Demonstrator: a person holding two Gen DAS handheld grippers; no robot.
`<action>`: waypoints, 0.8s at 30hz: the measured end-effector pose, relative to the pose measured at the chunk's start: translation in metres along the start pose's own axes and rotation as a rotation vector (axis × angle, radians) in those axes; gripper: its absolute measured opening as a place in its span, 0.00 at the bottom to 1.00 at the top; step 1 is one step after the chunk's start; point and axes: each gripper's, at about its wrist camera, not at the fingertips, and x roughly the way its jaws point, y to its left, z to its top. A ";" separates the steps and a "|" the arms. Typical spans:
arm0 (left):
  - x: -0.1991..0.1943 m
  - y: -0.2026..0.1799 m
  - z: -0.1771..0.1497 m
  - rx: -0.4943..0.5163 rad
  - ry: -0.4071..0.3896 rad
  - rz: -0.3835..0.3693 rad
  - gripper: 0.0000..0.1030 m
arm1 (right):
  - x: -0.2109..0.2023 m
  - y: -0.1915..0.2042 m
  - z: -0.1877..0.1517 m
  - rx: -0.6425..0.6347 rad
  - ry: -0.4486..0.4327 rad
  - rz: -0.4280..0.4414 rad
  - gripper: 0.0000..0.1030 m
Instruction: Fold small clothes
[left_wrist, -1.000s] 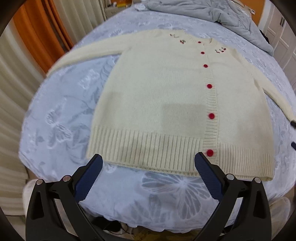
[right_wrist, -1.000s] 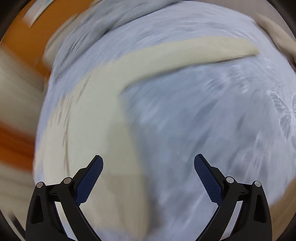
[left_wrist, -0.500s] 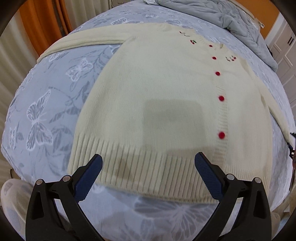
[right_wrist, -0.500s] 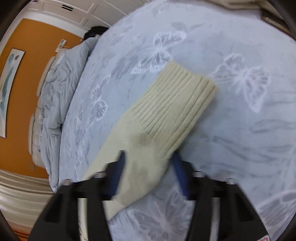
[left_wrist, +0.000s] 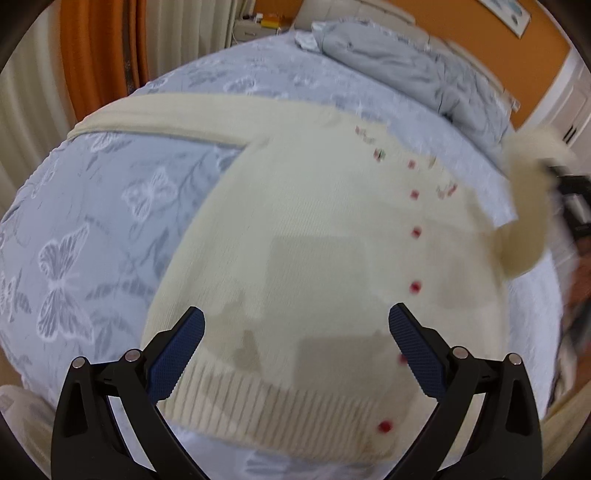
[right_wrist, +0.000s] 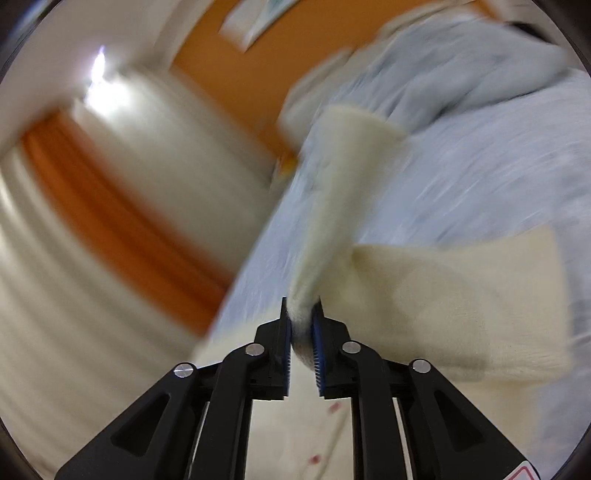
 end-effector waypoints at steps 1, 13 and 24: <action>0.001 0.000 0.006 -0.011 -0.004 -0.020 0.95 | 0.030 0.013 -0.013 -0.039 0.072 -0.018 0.21; 0.126 -0.011 0.099 -0.230 0.144 -0.227 0.95 | -0.027 -0.079 -0.099 0.220 0.029 -0.280 0.60; 0.127 -0.066 0.165 -0.197 0.005 -0.340 0.09 | -0.045 -0.144 -0.069 0.467 -0.200 -0.198 0.10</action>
